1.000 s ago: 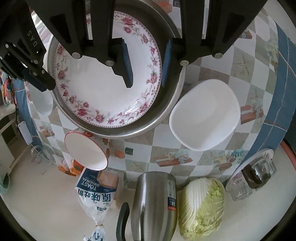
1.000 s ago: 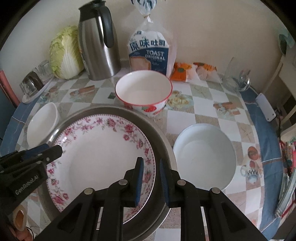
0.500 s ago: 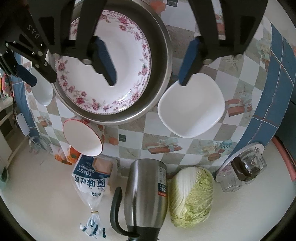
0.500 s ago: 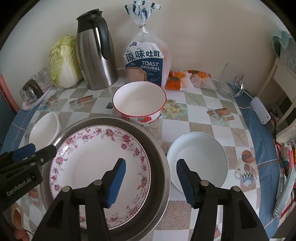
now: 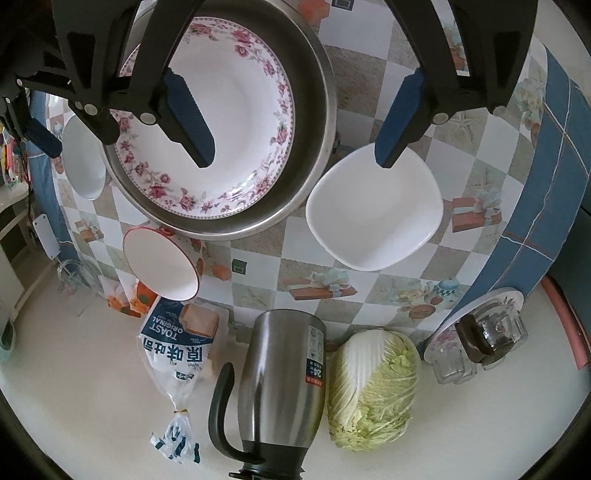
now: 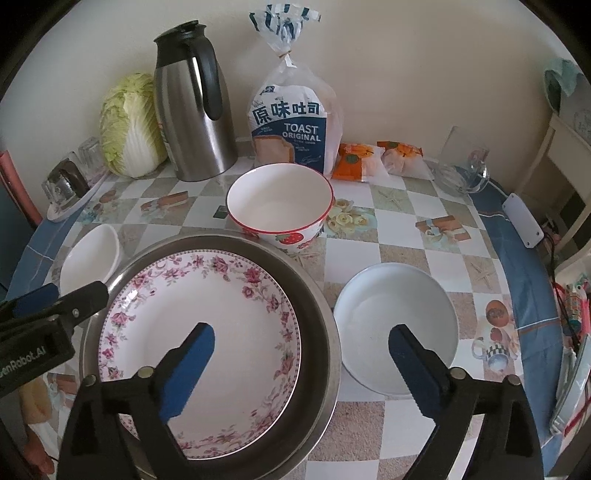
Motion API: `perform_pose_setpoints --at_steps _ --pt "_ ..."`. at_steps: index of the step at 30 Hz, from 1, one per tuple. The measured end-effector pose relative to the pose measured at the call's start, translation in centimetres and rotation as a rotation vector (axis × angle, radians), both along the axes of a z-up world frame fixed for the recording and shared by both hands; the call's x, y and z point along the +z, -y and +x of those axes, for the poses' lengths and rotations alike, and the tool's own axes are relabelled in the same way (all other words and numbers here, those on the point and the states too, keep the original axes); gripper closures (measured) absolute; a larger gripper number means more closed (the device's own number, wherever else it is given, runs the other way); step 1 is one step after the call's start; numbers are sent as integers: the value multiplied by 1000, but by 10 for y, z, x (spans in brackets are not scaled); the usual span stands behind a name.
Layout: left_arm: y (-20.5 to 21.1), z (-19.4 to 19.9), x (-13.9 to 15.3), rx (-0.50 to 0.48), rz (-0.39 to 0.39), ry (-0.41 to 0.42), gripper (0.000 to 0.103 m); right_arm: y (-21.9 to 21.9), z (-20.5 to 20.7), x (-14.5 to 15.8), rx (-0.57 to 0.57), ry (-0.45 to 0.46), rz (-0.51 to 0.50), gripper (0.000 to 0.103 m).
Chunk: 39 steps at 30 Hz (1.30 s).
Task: Organize plates and bowls
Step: 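Move both tools toward the red-rimmed strawberry bowl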
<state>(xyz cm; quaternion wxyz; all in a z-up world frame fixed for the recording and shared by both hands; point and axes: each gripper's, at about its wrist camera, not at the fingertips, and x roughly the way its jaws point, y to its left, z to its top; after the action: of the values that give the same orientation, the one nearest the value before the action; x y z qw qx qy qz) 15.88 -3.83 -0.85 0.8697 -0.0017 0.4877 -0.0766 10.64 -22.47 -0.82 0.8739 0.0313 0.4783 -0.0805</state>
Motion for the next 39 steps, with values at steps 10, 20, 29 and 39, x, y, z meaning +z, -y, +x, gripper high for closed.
perform_pose_setpoints --at_steps 10,20,29,39 --pt "-9 0 2 19 -17 19 2 4 -6 2 -27 23 3 0" --pt "-18 1 5 22 -70 31 2 2 -14 9 -61 60 -5 0" --pt "-28 3 8 31 -91 57 2 0 -13 25 -88 93 -10 0" --pt "-19 -5 19 0 -56 147 2 13 -1 53 -72 91 -23 0"
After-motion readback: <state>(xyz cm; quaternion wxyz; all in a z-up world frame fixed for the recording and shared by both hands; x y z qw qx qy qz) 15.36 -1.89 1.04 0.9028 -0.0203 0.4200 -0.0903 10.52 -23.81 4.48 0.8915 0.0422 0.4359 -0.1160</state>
